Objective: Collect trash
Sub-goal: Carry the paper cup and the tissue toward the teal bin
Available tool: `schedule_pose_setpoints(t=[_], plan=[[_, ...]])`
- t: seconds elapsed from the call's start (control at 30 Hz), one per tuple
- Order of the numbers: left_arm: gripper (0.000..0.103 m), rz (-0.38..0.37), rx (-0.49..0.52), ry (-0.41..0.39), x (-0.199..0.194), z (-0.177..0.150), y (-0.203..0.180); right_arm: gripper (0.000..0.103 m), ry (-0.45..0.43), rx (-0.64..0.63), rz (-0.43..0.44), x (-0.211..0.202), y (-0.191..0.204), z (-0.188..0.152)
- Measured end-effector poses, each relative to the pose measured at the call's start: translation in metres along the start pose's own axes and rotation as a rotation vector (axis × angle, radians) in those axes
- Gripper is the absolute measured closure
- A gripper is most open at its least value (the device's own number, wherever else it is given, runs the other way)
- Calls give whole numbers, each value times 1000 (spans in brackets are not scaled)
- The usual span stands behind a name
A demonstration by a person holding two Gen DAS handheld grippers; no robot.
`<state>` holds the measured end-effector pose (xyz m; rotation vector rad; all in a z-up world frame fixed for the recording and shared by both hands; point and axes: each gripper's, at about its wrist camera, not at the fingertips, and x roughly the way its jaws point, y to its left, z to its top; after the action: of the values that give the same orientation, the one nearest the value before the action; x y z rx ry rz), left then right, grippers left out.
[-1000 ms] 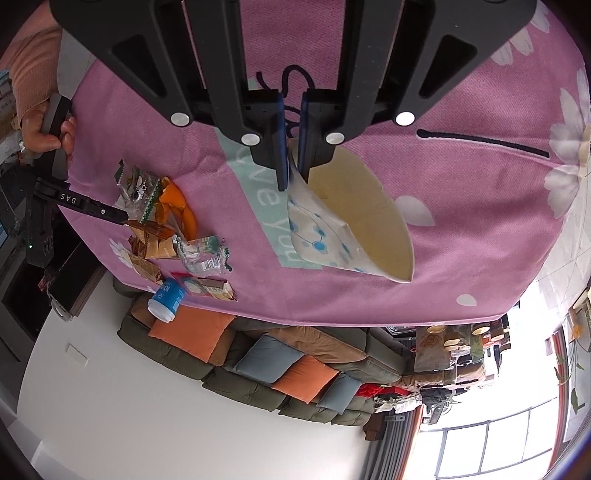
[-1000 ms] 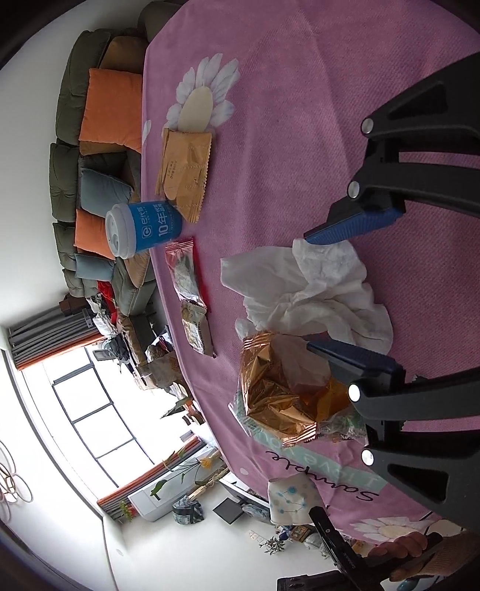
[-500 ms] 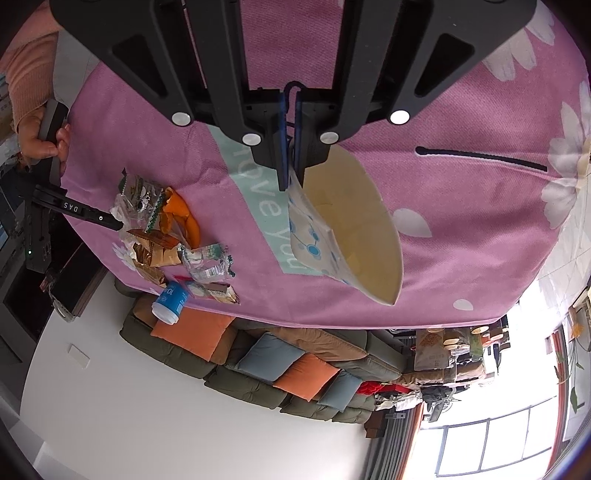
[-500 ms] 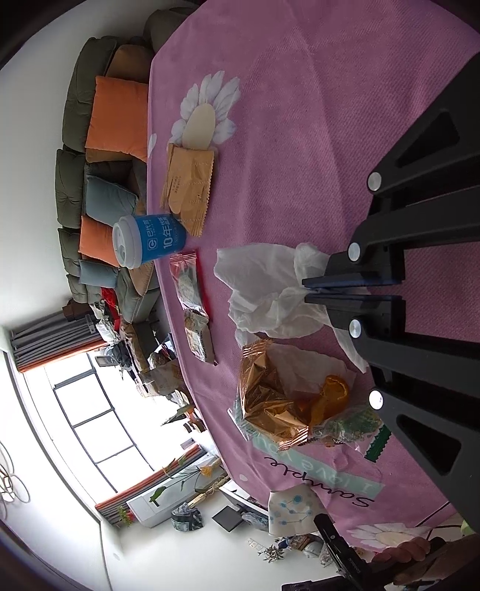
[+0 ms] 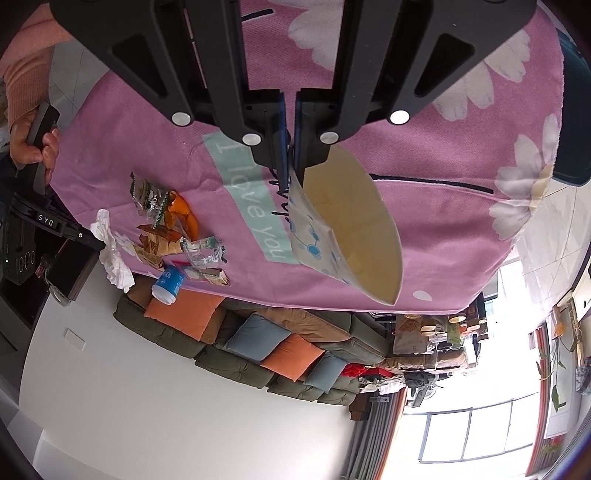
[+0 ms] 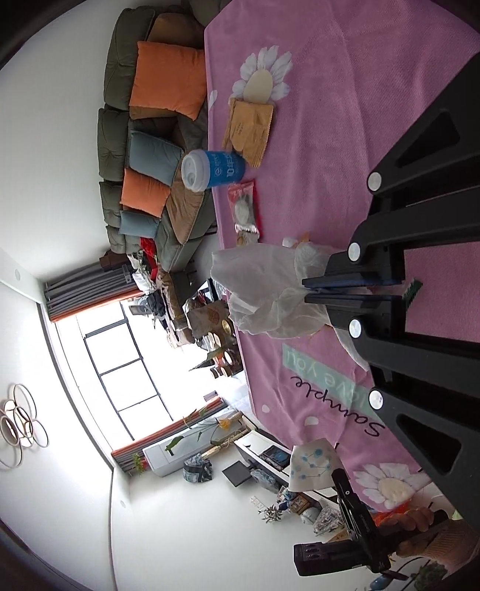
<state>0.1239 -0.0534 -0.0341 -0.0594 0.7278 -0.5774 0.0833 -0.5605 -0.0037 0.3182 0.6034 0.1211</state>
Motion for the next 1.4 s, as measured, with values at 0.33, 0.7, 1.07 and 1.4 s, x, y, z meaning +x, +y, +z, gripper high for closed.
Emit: schedule_pose_setpoints(t=[0.33, 0.7, 1.07, 1.4], plan=[[100, 78, -48, -47, -47, -15, 28, 101, 85, -104, 240, 48, 89, -12], [100, 157, -108, -71, -84, -30, 59, 101, 186, -202, 408, 93, 172, -23], [100, 232, -161, -83, -116, -40, 88, 101, 242, -282, 517, 113, 227, -29], [100, 288, -197, -94, -130, -42, 108, 101, 285, -324, 589, 130, 263, -34]])
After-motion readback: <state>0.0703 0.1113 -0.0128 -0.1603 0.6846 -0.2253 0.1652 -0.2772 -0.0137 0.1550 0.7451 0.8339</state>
